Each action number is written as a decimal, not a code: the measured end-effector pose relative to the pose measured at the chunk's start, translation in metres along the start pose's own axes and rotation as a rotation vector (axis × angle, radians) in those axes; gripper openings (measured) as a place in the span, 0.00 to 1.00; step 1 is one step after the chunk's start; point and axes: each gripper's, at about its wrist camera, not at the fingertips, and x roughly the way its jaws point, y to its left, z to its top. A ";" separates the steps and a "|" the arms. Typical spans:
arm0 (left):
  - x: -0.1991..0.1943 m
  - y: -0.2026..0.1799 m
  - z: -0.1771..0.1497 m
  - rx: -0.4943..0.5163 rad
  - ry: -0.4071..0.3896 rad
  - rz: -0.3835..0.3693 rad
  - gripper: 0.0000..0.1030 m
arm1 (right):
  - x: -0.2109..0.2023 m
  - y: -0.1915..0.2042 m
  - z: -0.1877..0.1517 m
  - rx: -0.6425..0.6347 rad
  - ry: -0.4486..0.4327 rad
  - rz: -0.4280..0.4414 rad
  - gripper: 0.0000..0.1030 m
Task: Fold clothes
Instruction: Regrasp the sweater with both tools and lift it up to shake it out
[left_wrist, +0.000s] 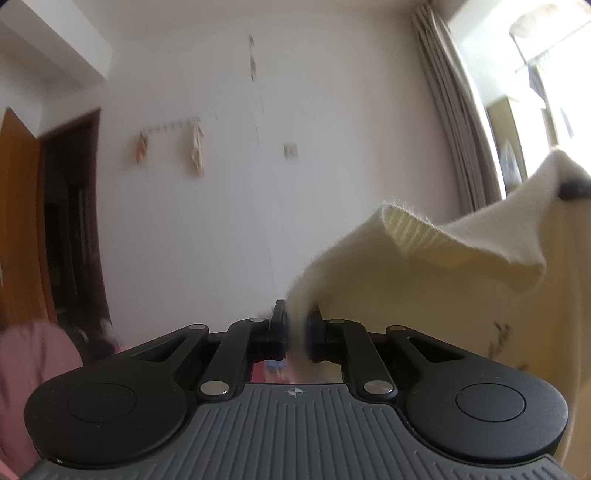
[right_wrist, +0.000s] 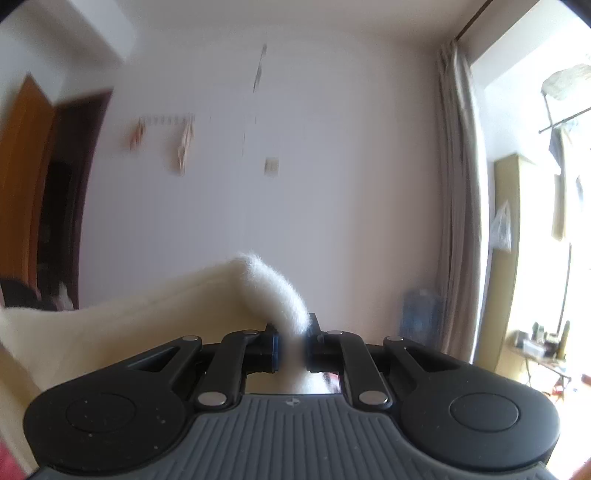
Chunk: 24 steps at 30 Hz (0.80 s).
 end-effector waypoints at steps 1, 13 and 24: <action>-0.006 0.002 0.011 0.011 -0.037 0.005 0.09 | -0.008 -0.001 0.010 0.013 -0.031 0.005 0.13; -0.064 0.019 0.103 0.039 -0.405 0.014 0.09 | -0.085 -0.029 0.090 0.129 -0.330 0.056 0.13; -0.066 0.011 0.100 -0.014 -0.425 -0.075 0.09 | -0.078 -0.044 0.087 0.273 -0.283 0.150 0.13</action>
